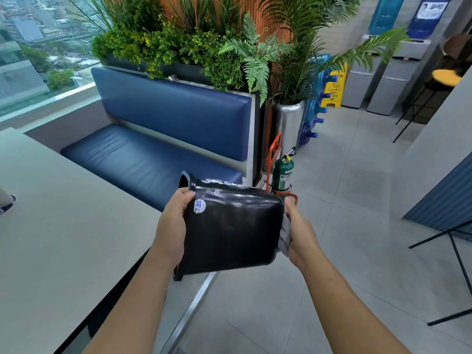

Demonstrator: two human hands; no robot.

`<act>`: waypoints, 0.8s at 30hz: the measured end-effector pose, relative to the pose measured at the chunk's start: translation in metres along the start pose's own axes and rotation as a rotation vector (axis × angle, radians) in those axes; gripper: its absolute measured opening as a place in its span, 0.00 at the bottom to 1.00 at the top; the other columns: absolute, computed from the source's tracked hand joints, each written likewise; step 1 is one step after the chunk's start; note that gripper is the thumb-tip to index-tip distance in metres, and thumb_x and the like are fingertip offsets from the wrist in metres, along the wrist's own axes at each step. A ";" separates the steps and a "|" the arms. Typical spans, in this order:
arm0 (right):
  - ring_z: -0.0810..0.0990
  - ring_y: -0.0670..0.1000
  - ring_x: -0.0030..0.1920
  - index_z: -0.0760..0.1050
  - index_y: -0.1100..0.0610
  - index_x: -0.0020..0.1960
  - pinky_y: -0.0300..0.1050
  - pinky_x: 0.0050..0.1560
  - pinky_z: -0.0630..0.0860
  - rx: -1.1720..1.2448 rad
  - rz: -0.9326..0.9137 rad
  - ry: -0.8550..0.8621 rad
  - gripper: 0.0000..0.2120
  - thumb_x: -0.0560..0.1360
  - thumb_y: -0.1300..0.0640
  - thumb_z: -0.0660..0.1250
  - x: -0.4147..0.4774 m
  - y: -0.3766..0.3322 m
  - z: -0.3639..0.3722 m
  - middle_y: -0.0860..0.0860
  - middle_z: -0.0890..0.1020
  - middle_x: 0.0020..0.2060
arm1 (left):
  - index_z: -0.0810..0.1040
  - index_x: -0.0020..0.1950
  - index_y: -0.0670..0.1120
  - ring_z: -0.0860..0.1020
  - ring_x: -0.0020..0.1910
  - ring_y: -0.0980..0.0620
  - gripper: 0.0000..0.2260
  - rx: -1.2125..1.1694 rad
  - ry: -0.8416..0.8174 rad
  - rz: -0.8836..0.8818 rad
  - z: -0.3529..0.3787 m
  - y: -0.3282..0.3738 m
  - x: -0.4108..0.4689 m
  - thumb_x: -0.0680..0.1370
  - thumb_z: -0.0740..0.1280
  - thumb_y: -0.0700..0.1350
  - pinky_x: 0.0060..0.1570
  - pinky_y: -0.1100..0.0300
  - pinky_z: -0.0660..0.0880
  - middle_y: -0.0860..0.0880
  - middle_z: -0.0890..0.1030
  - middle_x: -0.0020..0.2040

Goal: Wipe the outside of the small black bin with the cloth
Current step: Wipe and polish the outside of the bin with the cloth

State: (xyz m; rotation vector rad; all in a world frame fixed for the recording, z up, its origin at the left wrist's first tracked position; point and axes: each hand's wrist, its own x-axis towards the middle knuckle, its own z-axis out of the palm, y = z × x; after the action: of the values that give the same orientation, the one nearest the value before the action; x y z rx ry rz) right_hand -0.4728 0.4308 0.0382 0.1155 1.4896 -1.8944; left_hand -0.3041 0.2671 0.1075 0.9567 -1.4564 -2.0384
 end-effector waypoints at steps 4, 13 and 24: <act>0.87 0.53 0.55 0.86 0.55 0.56 0.54 0.62 0.81 -0.050 -0.050 0.048 0.19 0.79 0.40 0.69 0.000 0.014 0.000 0.52 0.89 0.51 | 0.87 0.59 0.43 0.88 0.53 0.39 0.32 -0.031 0.107 -0.129 0.008 0.003 -0.001 0.82 0.61 0.69 0.60 0.42 0.82 0.40 0.89 0.54; 0.71 0.41 0.19 0.77 0.57 0.41 0.36 0.23 0.68 0.091 -0.040 0.014 0.13 0.83 0.57 0.63 -0.003 0.029 -0.014 0.47 0.75 0.23 | 0.84 0.59 0.39 0.88 0.43 0.45 0.16 0.059 -0.013 -0.263 -0.015 0.004 0.004 0.84 0.62 0.48 0.38 0.56 0.84 0.41 0.88 0.54; 0.84 0.58 0.51 0.86 0.51 0.43 0.54 0.59 0.80 -0.092 -0.143 0.168 0.08 0.77 0.54 0.68 0.000 0.033 -0.005 0.58 0.86 0.45 | 0.84 0.65 0.57 0.86 0.58 0.40 0.34 0.212 0.182 -0.275 -0.008 0.010 0.006 0.73 0.61 0.79 0.56 0.42 0.83 0.49 0.87 0.61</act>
State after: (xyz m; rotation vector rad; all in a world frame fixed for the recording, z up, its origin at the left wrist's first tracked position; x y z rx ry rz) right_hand -0.4554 0.4324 0.0094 0.1314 1.7369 -1.9650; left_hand -0.3021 0.2543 0.1136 1.4607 -1.5334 -1.9425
